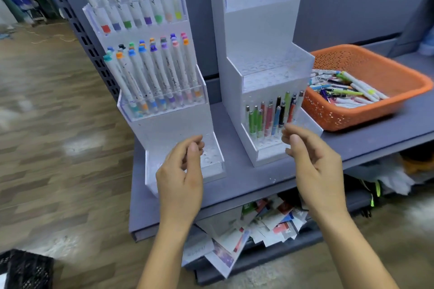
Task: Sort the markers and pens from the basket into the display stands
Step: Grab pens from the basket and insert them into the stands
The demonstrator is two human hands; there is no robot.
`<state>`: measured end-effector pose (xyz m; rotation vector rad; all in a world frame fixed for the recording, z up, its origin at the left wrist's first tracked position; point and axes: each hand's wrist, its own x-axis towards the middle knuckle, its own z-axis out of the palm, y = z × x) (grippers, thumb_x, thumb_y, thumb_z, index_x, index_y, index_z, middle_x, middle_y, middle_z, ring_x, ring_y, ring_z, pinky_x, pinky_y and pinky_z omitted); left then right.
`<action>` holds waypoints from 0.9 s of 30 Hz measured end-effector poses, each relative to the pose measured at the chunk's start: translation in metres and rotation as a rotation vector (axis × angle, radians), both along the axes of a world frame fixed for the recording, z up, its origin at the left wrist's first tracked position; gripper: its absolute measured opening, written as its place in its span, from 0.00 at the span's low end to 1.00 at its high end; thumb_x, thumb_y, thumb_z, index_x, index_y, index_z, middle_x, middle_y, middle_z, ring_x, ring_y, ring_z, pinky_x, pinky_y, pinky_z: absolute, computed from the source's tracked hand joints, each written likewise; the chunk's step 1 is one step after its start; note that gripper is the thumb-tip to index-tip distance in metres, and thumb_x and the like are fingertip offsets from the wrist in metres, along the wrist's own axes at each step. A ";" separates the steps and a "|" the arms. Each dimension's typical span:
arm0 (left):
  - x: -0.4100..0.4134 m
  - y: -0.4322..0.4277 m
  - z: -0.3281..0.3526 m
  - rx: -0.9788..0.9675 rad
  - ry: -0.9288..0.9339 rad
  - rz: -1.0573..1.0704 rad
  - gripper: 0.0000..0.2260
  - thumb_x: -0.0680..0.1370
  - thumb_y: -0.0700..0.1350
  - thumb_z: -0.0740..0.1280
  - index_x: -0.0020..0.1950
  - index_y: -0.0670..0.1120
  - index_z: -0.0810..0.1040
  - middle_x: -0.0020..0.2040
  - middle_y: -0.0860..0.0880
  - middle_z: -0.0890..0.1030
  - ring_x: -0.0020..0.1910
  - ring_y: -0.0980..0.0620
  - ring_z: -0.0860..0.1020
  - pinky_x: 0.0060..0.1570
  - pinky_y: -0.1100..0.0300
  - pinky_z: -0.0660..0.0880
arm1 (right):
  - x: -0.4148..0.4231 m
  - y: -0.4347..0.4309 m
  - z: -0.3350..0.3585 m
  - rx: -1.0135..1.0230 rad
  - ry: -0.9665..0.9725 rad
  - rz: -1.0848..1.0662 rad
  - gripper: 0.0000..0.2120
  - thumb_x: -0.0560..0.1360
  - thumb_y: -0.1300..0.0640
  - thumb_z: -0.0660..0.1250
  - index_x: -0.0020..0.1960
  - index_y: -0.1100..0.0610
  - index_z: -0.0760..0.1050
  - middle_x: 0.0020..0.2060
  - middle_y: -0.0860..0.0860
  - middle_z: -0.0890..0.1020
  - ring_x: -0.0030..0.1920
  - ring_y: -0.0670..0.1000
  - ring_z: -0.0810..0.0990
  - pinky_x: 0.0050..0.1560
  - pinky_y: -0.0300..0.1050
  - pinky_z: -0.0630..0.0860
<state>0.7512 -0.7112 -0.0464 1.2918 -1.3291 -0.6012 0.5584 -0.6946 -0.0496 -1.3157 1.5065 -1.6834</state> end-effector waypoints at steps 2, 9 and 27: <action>-0.014 0.001 -0.003 0.024 -0.014 -0.014 0.11 0.78 0.52 0.55 0.52 0.59 0.77 0.48 0.60 0.82 0.49 0.65 0.79 0.49 0.73 0.72 | -0.016 0.004 -0.005 0.029 -0.003 -0.016 0.10 0.79 0.52 0.62 0.58 0.49 0.79 0.52 0.42 0.83 0.56 0.42 0.79 0.59 0.54 0.77; -0.105 0.006 -0.006 0.054 -0.045 -0.051 0.14 0.79 0.54 0.54 0.55 0.56 0.78 0.49 0.61 0.81 0.50 0.66 0.78 0.50 0.71 0.74 | -0.110 0.013 -0.003 0.047 0.055 -0.061 0.10 0.79 0.50 0.61 0.58 0.47 0.78 0.51 0.37 0.82 0.53 0.40 0.80 0.53 0.34 0.74; -0.304 -0.070 0.036 0.044 -0.713 -0.101 0.13 0.78 0.44 0.64 0.62 0.44 0.77 0.58 0.45 0.79 0.57 0.47 0.76 0.55 0.56 0.69 | -0.292 -0.103 0.020 0.009 0.683 0.106 0.13 0.78 0.57 0.64 0.59 0.61 0.78 0.56 0.57 0.81 0.58 0.59 0.77 0.57 0.44 0.65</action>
